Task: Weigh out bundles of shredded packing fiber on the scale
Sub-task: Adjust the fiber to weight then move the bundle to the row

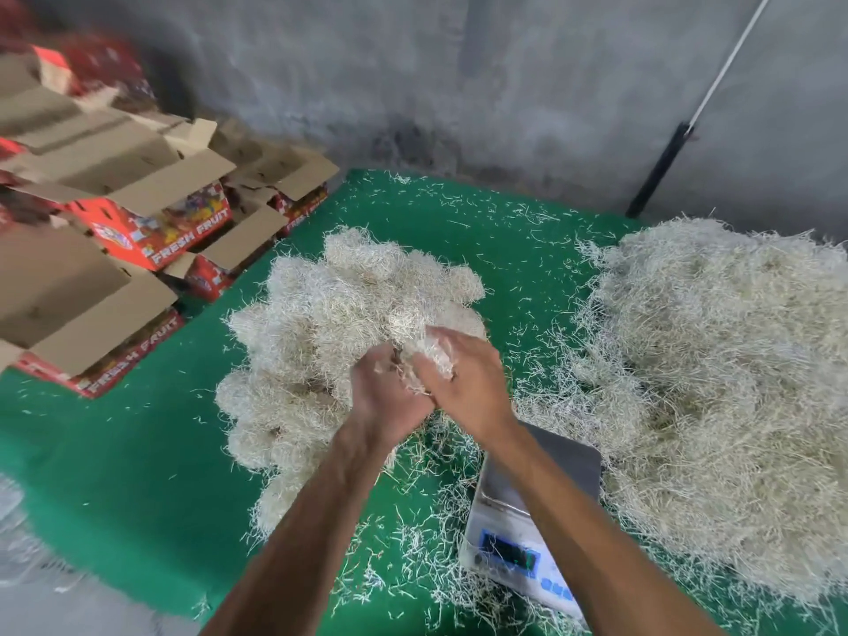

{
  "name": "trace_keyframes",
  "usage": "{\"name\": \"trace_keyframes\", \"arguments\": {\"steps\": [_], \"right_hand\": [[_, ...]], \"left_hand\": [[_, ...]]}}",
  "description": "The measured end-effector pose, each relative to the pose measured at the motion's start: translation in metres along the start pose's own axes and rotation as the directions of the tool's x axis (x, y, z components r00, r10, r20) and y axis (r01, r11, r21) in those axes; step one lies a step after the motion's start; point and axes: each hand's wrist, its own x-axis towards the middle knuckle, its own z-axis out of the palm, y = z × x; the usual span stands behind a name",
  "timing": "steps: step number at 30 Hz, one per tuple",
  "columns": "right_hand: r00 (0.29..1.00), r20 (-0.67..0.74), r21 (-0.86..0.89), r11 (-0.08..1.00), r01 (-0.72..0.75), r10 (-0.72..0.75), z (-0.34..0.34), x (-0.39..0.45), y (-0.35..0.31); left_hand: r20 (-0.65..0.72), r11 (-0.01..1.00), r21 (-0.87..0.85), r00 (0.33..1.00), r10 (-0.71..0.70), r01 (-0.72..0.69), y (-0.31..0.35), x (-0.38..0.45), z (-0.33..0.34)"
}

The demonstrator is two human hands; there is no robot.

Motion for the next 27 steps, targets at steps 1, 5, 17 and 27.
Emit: {"name": "trace_keyframes", "arguments": {"steps": [1,5,17,27], "right_hand": [[0.989,0.048,0.021,0.991,0.135,-0.136,0.012,-0.005,-0.01],[0.977,-0.023,0.182,0.96,0.214,-0.213,0.057,0.002,-0.044],[0.991,0.125,-0.111,0.992,0.057,-0.043,0.055,0.156,-0.023],[0.962,0.272,-0.075,0.997,0.027,-0.005,0.029,0.24,-0.049]], "left_hand": [[-0.017,0.972,-0.234,0.999,-0.028,0.023,0.002,-0.001,-0.016],[-0.022,0.98,-0.183,0.996,-0.081,0.076,-0.012,0.003,-0.024],[0.081,0.64,-0.742,0.974,-0.213,0.202,0.013,0.058,-0.109],[0.074,0.815,-0.532,0.971,-0.225,0.23,-0.007,0.059,-0.102]]}}
